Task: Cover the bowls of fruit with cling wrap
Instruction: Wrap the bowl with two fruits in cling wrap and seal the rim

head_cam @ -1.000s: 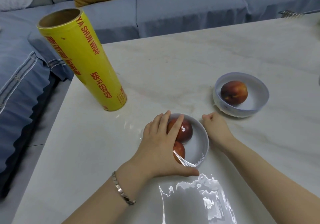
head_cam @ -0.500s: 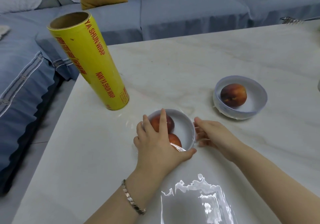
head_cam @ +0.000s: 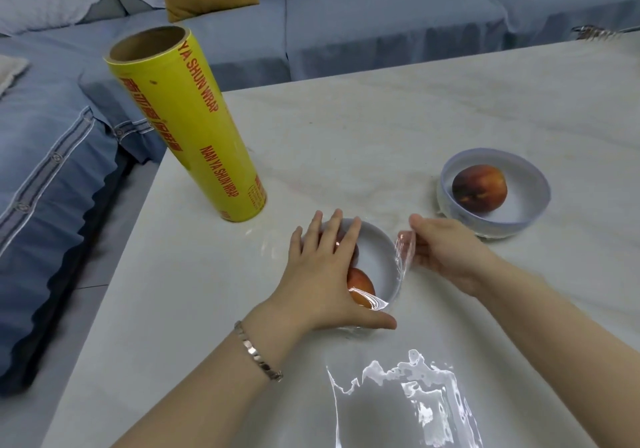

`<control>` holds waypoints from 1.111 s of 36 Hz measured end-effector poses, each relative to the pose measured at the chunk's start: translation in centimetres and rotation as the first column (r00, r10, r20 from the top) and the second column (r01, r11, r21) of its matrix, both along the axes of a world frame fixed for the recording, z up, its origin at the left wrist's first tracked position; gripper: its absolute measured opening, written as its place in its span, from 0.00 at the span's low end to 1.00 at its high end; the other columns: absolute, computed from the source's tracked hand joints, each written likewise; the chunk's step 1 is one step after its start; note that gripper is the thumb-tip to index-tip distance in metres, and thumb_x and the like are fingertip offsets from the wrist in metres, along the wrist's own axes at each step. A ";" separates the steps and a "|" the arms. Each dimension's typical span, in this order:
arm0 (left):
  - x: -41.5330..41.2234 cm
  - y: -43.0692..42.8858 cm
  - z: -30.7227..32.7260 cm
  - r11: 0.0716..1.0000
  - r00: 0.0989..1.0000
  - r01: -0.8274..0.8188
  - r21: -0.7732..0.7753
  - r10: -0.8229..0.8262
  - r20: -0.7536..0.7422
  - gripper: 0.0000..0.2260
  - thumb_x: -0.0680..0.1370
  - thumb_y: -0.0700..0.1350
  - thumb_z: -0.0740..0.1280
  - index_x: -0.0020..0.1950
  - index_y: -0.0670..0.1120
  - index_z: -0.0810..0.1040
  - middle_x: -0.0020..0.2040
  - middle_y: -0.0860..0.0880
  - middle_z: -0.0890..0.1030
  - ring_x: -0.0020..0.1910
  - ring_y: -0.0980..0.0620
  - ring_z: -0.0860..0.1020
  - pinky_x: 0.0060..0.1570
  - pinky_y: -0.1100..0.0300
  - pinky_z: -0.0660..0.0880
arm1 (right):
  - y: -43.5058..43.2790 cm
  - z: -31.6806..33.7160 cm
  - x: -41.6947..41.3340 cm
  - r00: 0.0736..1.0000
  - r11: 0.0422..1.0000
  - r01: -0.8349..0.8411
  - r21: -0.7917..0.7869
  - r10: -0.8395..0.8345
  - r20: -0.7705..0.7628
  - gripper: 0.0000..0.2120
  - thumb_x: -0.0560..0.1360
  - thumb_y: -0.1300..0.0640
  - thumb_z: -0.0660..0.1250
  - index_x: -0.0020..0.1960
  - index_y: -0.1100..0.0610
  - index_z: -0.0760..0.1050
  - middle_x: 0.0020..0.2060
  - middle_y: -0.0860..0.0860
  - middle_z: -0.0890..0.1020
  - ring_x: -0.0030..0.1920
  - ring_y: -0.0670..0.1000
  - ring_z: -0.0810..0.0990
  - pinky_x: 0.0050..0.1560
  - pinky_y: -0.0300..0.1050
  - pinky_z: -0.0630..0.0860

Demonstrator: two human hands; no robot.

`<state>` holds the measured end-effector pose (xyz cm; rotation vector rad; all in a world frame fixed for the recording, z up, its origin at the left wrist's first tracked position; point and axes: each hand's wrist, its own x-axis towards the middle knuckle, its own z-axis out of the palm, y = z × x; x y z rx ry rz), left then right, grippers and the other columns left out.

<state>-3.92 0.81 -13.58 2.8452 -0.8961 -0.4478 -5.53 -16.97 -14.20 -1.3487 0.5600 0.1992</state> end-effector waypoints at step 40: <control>0.2 0.4 -1.3 0.995 0.995 -0.010 -0.094 0.019 0.095 0.54 0.56 0.76 0.58 0.74 0.58 0.36 0.77 0.54 0.42 0.75 0.49 0.40 0.74 0.48 0.44 | 1.0 -0.8 2.5 0.960 0.627 0.235 -0.743 -0.029 0.279 0.23 0.80 0.53 0.55 0.28 0.58 0.56 0.23 0.52 0.62 0.27 0.49 0.60 0.34 0.45 0.56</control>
